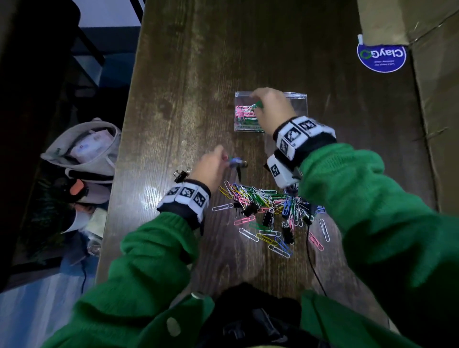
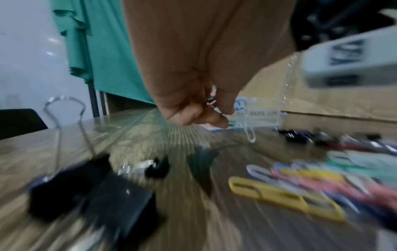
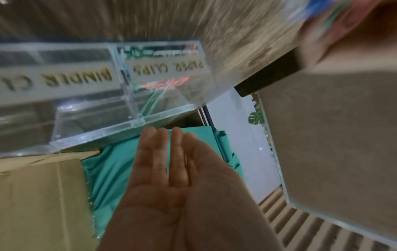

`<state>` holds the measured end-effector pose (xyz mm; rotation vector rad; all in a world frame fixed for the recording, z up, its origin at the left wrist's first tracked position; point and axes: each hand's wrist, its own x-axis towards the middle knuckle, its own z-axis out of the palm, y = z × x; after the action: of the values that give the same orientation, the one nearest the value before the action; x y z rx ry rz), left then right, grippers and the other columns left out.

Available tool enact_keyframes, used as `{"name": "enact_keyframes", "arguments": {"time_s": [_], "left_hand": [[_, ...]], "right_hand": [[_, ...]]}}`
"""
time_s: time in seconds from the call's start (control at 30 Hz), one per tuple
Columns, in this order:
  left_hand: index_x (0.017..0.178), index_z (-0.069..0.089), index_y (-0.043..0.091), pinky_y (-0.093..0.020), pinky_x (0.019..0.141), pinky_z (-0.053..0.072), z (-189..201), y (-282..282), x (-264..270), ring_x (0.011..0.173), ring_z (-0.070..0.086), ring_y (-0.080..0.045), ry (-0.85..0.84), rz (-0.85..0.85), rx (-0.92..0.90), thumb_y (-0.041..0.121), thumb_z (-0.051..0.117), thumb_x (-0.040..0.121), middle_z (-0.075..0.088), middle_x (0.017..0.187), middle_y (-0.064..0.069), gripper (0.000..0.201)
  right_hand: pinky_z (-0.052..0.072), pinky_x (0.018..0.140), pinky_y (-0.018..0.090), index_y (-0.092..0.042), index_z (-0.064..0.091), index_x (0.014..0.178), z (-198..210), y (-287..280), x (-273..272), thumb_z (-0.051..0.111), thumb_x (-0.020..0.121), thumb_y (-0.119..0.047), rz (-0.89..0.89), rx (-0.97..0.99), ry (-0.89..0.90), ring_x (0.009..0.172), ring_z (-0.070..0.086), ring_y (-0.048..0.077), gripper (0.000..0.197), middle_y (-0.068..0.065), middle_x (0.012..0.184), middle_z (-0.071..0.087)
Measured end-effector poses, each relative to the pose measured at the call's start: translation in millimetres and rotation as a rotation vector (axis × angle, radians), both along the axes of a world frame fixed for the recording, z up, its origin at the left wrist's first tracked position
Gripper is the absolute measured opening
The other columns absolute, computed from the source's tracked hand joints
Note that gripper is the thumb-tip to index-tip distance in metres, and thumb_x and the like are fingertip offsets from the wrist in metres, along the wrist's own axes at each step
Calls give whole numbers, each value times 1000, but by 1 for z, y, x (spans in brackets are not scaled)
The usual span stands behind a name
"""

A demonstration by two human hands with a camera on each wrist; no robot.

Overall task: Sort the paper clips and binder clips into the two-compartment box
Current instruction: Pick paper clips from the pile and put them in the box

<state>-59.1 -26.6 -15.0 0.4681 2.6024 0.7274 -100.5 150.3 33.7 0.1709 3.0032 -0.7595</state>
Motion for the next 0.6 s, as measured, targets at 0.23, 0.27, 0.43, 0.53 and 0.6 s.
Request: {"name": "enact_keyframes", "arguments": {"time_s": [0.23, 0.27, 0.43, 0.53, 0.6], "left_hand": [[109, 53, 3, -37, 83, 44, 43, 46, -68, 102, 59, -32, 176, -4, 65, 14, 49, 93, 64, 111, -19, 20], [110, 53, 4, -37, 85, 44, 44, 57, -77, 105, 58, -33, 178, -40, 28, 14, 49, 92, 63, 113, -20, 21], [121, 53, 5, -40, 97, 41, 32, 89, -100, 118, 49, -34, 145, -199, -149, 19, 56, 90, 58, 125, -19, 34], [126, 50, 3, -41, 104, 36, 27, 87, -94, 123, 44, -33, 201, -254, -174, 17, 56, 90, 53, 132, -18, 39], [123, 53, 6, -39, 105, 34, 28, 77, -84, 123, 43, -32, 263, -241, -105, 10, 52, 91, 52, 132, -16, 33]], "right_hand": [[46, 96, 41, -3, 57, 117, -49, -22, 82, 41, 83, 10, 232, 49, -241, 116, 49, 30, 40, 14, 124, 56], [45, 98, 41, -4, 51, 127, -54, -23, 87, 43, 83, 10, 277, 88, -274, 121, 45, 29, 47, 12, 132, 51], [39, 103, 36, -17, 36, 143, -57, -23, 92, 43, 88, 4, 322, 87, -291, 135, 32, 22, 60, -3, 152, 33], [42, 103, 38, -9, 44, 137, -58, -23, 97, 47, 85, 7, 308, 115, -316, 130, 36, 25, 54, 7, 146, 40], [44, 100, 42, 3, 53, 124, -58, -20, 102, 48, 85, 6, 289, 107, -319, 121, 41, 28, 39, 14, 131, 49]]}}
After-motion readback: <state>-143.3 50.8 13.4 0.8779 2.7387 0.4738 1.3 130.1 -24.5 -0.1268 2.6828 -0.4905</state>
